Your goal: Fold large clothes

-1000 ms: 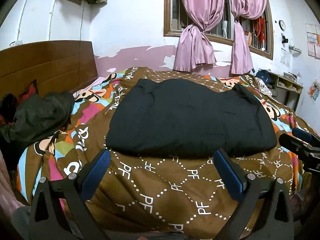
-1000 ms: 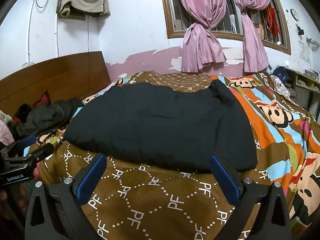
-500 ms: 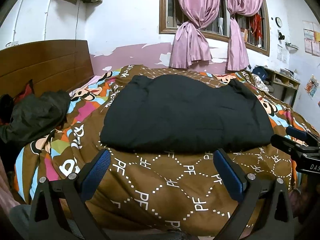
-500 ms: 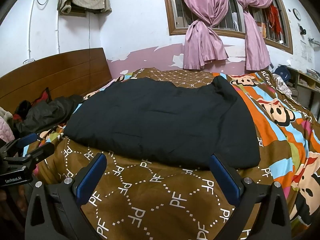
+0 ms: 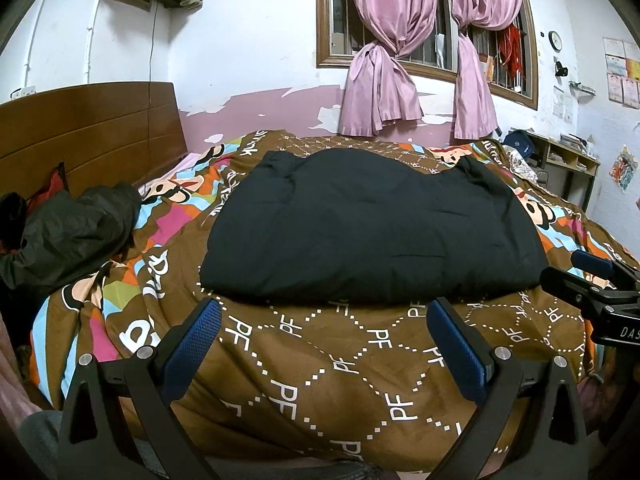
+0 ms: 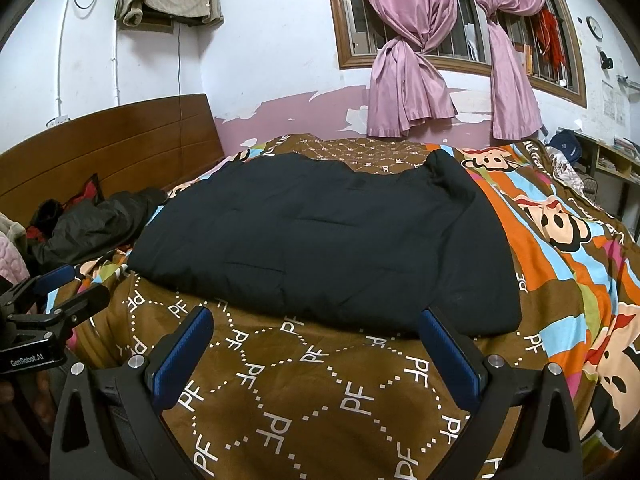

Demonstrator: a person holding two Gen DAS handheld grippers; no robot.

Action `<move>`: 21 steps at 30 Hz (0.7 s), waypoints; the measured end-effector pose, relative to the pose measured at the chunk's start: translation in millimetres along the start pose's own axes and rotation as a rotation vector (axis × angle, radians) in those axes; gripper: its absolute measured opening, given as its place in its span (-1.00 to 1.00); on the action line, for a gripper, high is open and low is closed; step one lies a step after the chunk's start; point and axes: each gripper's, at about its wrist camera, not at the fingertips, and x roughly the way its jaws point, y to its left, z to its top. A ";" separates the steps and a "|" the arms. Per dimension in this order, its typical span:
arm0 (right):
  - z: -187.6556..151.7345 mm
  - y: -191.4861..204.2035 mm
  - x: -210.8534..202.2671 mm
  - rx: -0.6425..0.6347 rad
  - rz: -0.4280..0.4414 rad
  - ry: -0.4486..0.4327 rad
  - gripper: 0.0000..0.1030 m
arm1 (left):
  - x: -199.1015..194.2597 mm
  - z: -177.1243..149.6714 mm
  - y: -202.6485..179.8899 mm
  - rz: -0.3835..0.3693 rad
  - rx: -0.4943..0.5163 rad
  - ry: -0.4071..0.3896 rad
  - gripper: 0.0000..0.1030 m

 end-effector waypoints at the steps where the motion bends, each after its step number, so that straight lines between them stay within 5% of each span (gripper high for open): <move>1: 0.0 -0.3 -0.1 0.000 0.000 0.000 1.00 | -0.2 0.0 0.3 0.000 0.001 0.000 0.95; 21: -0.2 -1.4 -0.2 0.000 0.002 0.002 1.00 | 0.0 0.0 1.5 -0.001 0.001 0.000 0.95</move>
